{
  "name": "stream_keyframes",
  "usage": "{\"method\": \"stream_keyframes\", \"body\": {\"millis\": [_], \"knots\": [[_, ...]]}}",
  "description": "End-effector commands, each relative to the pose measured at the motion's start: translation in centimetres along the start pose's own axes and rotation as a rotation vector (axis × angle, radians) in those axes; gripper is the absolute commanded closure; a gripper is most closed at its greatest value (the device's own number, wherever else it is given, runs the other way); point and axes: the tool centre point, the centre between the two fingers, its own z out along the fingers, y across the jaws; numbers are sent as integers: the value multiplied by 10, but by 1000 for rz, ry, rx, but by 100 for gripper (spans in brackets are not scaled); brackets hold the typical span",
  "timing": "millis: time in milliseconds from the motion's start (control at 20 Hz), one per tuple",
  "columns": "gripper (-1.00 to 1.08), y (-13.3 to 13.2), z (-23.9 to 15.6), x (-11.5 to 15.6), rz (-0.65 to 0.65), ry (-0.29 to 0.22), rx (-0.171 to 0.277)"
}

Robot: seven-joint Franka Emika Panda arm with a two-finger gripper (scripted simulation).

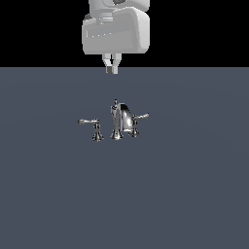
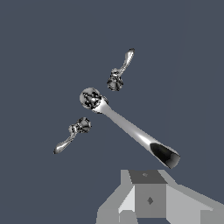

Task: Turn on the faucet by rotating a designated handle.

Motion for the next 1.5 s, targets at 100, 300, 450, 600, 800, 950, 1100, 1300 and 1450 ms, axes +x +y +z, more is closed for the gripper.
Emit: {"method": "stream_keyframes", "body": {"millis": [100, 300, 450, 600, 800, 950, 1100, 1300, 1450], "knots": [[108, -11, 28, 26, 89, -1, -2], [108, -19, 53, 51, 169, -1, -5], [108, -23, 72, 70, 230, -2, -7], [108, -26, 92, 90, 292, -2, -9], [108, -28, 118, 117, 376, -2, -12], [108, -28, 137, 137, 438, -3, -14], [108, -27, 153, 155, 492, -4, -15], [108, -25, 170, 174, 550, -5, -16], [108, -24, 179, 184, 581, -6, -16]]}}
